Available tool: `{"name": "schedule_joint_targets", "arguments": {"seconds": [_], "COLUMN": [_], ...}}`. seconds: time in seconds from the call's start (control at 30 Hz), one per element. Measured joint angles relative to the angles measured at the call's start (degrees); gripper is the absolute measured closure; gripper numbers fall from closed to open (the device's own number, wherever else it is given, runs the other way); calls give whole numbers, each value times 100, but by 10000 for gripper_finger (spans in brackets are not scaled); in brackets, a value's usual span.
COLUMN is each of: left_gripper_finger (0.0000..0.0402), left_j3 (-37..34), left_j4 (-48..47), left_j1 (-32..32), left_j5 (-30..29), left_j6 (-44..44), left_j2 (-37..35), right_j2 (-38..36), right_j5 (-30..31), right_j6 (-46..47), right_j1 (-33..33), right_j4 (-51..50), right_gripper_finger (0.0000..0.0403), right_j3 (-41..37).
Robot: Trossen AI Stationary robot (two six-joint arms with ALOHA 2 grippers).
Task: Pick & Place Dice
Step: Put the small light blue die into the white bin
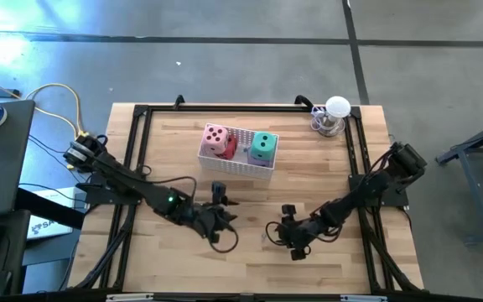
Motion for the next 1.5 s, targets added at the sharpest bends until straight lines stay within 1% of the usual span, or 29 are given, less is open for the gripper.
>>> {"name": "schedule_joint_targets", "arguments": {"seconds": [0.1, 0.2, 0.3, 0.43, 0.5, 0.67, 0.73, 0.83, 1.0, 1.13, 1.2, 1.3, 1.37, 1.43, 1.5], "left_gripper_finger": [214, 214, 214, 214, 214, 214, 214, 214, 214, 214, 214, 214, 214, 214, 214], "left_j3": [0, 0, 0, 0, 1, 4, 4, 6, 6, 4, 4, 4, 4, 4, 4], "left_j4": [-2, -3, -4, -12, -19, -41, -79, -57, -66, -64, -18, 3, 22, 14, 21], "left_j1": [-130, -217, -274, -292, -290, -215, -196, -194, -193, -189, -189, -189, -187, -187, -188], "left_j5": [2, 2, 2, 76, 228, 1085, 1274, 1342, 1346, 1344, 1342, 1342, 1342, 1342, 1342], "left_j6": [-110, -122, -138, -499, -792, -1405, -1507, -1513, -1281, -1156, -1149, -1149, -1149, -1147, -1147], "left_j2": [0, 0, 0, 0, 6, 137, 225, 383, 643, 706, 704, 704, 704, 704, 704], "right_j2": [326, 459, 458, 462, 462, 462, 462, 462, 462, 565, 738, 1057, 1089, 1092, 1091], "right_j5": [-236, -401, -415, -415, -413, -588, -636, -721, -803, -1149, -1513, -2232, -2554, -2685, -2682], "right_j6": [110, -58, -189, -326, -372, -387, -387, -351, -171, -583, -888, -1135, -1299, -1487, -1689], "right_j1": [-65, -160, -255, -379, -412, -430, -430, -430, -434, -613, -748, -1002, -1122, -1181, -1182], "right_j4": [382, 635, 640, 644, 636, 658, 673, 653, 542, 880, 1220, 1789, 1860, 1880, 1905], "right_gripper_finger": [247, 247, 247, 252, 259, 285, 296, 310, 333, 359, 374, 395, 398, 400, 400], "right_j3": [2, -3, 2, 0, 0, 0, 0, 0, 0, 0, 0, 20, 12, 11, 6]}}
